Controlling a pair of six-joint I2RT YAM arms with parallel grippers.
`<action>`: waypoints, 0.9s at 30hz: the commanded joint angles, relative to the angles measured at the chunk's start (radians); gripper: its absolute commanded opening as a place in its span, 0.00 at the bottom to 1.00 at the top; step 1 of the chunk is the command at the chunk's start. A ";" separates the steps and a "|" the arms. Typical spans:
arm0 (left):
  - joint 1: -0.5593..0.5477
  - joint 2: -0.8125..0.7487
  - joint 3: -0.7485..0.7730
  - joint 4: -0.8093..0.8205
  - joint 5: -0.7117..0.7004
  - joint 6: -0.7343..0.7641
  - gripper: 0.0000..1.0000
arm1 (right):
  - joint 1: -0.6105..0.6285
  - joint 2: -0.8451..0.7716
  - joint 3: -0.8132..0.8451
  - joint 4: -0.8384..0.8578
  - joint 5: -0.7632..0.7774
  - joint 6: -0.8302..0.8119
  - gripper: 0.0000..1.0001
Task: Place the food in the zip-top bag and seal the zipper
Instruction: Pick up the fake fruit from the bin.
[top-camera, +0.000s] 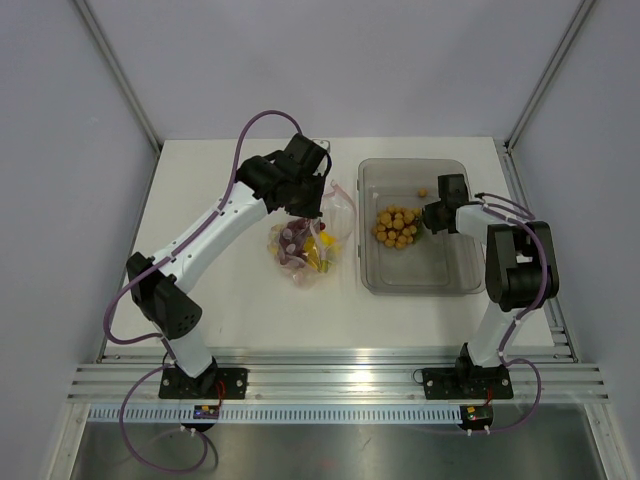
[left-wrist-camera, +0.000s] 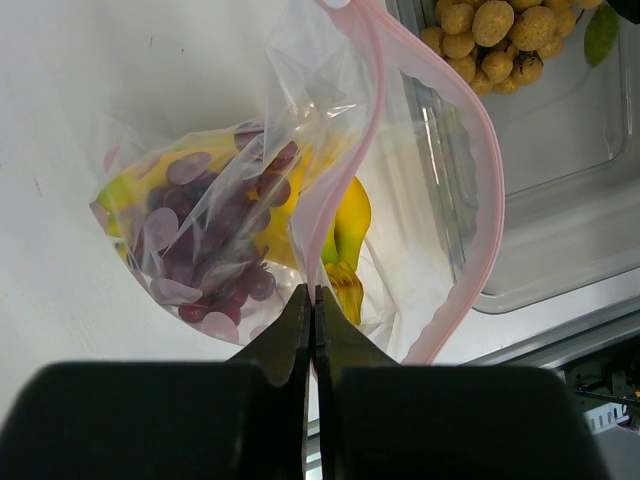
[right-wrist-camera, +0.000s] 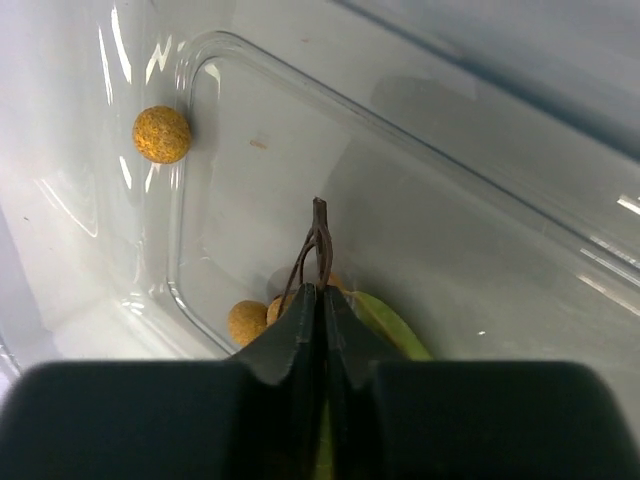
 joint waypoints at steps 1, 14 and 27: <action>-0.002 -0.010 0.036 0.017 -0.007 0.015 0.00 | 0.012 -0.053 0.022 -0.002 0.063 -0.048 0.08; -0.002 -0.021 0.032 0.024 -0.013 0.007 0.00 | 0.035 -0.337 -0.009 -0.022 0.062 -0.370 0.00; -0.002 -0.046 -0.019 0.067 0.007 -0.008 0.00 | 0.059 -0.576 0.056 -0.144 -0.044 -0.631 0.00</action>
